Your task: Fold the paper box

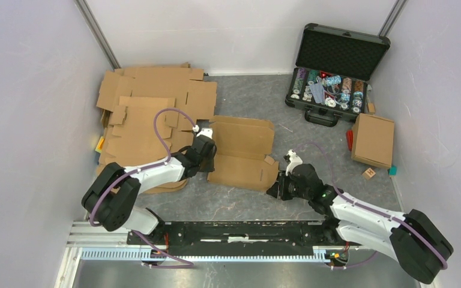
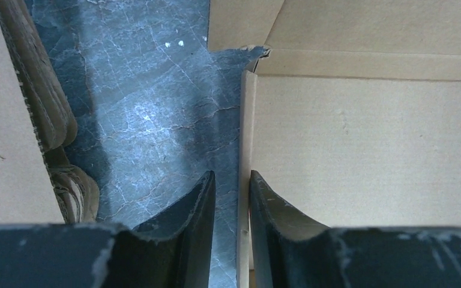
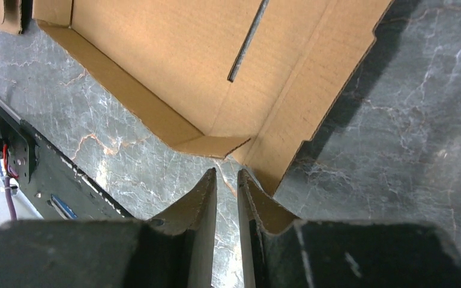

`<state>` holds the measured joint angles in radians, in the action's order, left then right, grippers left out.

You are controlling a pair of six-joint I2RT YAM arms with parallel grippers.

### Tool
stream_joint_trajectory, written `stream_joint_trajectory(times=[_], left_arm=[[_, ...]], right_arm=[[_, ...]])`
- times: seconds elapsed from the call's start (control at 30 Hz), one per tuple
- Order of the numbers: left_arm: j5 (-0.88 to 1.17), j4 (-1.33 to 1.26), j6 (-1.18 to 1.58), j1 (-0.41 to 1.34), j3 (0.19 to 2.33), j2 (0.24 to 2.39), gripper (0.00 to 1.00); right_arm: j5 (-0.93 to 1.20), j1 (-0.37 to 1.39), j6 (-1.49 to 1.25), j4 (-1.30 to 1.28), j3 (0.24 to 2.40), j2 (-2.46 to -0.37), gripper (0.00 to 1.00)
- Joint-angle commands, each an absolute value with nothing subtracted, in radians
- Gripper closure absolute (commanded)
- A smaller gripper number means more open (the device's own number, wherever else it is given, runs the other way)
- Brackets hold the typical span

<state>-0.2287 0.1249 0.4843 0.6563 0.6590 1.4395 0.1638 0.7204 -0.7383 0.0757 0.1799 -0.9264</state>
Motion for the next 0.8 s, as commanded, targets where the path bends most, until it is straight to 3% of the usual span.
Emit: stream_joint_trajectory(times=[0.0,0.37,0.77], left_arm=[[-0.217,0.113,0.5,0.652,0.683,1.458,0.67],[-0.21,0.122,0.484,0.653,0.693,1.471,0.88],[-0.197,0.121,0.48,0.655,0.697,1.477,0.92]], right_arm=[[0.138,0.726,-0.711,0.133,0.245,-0.969,0.76],[0.135,0.729,-0.702,0.167,0.306,-1.065,0.76],[0.135,0.737,-0.697,0.217,0.345,-1.164,0.77]])
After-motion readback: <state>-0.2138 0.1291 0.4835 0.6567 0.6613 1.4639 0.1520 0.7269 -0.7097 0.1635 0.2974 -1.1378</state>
